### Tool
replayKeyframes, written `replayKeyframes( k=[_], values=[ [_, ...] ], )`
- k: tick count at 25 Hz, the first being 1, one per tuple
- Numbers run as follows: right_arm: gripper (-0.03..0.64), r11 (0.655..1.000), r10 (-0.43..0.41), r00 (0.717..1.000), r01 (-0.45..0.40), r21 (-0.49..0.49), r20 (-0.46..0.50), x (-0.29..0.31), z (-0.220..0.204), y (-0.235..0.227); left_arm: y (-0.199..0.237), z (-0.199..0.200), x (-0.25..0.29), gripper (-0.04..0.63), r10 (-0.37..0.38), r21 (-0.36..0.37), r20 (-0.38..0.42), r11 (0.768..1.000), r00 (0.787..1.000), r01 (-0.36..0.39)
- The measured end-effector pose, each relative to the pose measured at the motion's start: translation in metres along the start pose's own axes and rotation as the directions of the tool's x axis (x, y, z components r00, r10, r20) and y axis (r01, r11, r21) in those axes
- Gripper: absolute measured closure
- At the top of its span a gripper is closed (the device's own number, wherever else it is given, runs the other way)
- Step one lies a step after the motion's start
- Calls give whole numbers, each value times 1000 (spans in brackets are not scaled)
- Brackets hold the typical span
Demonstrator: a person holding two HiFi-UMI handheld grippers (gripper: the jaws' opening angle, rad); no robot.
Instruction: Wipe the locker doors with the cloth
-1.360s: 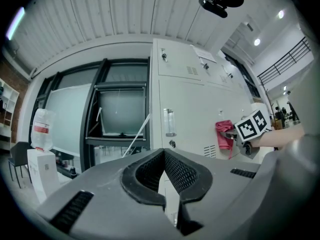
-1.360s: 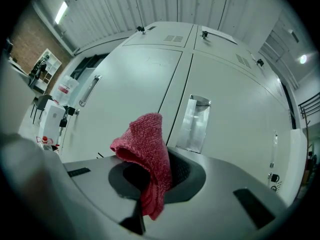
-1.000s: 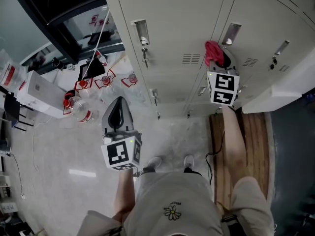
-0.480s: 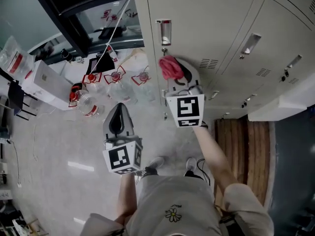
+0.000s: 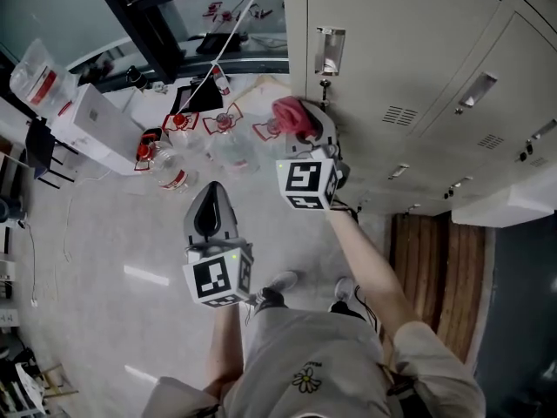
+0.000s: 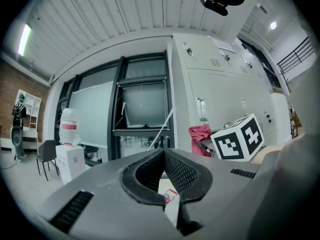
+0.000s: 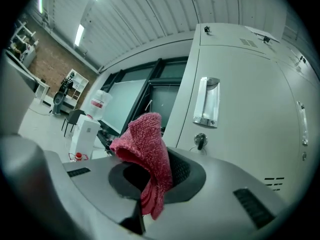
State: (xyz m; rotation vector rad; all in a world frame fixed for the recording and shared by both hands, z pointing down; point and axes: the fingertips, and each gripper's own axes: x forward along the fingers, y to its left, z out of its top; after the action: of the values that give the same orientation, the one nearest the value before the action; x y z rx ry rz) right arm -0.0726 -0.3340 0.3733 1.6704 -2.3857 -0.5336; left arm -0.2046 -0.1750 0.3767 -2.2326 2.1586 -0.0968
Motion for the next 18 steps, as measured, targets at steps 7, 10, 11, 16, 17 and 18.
replayKeyframes(
  k=[7, 10, 11, 16, 17, 18],
  values=[
    [588, 998, -59, 998, 59, 10, -20, 10, -8, -15, -4, -1, 3, 578, -4, 7, 3, 1000, 1000, 4],
    [588, 999, -53, 998, 53, 0, -16, 11, -10, -17, -8, -1, 4, 580, -12, 7, 4, 1000, 1000, 12],
    [588, 999, -51, 999, 50, -3, -12, 11, -10, -17, -8, 0, 5, 578, -9, 4, 4, 1000, 1000, 9],
    [588, 998, -60, 998, 61, 7, -11, 9, -11, -22, -10, 2, 8, 580, -10, -2, 9, 1000, 1000, 10],
    [588, 998, -69, 998, 69, 7, -14, 7, -13, -26, -10, 4, 10, 578, -11, -4, 13, 1000, 1000, 11],
    [588, 997, -78, 997, 78, 7, -17, 5, -15, -31, -11, 5, 12, 578, -13, -5, 17, 1000, 1000, 13]
  ],
)
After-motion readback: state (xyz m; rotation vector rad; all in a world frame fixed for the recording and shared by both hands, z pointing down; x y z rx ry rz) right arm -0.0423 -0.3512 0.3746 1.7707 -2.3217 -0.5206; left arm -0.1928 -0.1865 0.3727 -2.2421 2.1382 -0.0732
